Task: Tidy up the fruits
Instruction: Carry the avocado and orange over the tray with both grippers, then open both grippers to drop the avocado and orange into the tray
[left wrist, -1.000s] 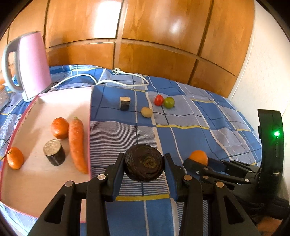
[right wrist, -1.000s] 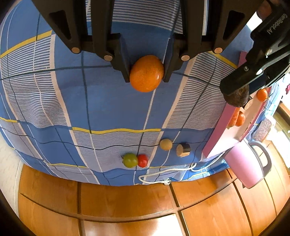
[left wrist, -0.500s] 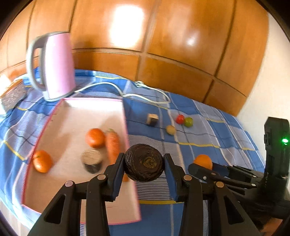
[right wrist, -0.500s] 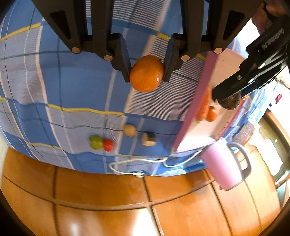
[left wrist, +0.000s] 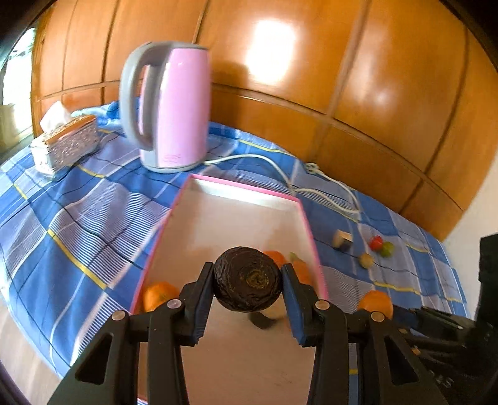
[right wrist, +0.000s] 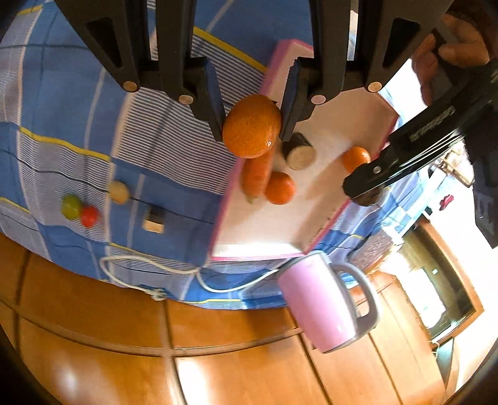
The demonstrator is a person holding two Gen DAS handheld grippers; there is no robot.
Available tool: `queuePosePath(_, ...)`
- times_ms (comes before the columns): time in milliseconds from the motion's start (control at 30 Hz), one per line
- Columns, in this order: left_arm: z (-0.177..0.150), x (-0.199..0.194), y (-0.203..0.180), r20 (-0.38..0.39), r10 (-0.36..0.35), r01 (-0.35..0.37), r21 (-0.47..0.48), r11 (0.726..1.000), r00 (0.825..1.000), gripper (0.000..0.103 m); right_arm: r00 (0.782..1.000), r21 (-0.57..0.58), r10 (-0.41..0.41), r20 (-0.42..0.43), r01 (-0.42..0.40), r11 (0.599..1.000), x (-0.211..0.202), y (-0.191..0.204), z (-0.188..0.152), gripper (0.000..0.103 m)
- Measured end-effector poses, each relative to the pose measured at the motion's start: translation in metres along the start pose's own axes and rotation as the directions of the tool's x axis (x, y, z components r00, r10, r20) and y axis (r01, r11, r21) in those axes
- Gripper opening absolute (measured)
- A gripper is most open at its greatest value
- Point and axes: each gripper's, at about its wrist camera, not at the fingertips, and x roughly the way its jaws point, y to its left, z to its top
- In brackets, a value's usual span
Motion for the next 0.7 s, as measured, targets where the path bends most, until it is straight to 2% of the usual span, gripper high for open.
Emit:
queuePosePath(233,0.016,0.017,0.027,-0.023,0.004,-0.006,-0.078,0.997,1.0,0.043,0.999,-0.02,0.045,-0.014,-0.045,0.999,0.02,0.024,0.022,0.035)
queuePosePath(467,0.013,0.029,0.04,-0.059,0.014,-0.019,-0.092,0.996,0.998,0.043,0.995,0.036,0.097,-0.011,-0.096,0.995,0.039,0.035,0.047,0.035)
queuePosePath(600,0.009,0.031,0.043,-0.064,0.017,-0.023,-0.089,0.996,0.998,0.052,0.992,0.086,0.121,-0.021,-0.119,0.989,0.051,0.037,0.059,0.037)
queuePosePath(700,0.007,0.027,0.043,-0.053,0.029,-0.033,-0.083,0.996,0.998,0.054,0.991,0.113,0.132,-0.023,-0.129,0.985,0.056,0.038,0.064,0.037)
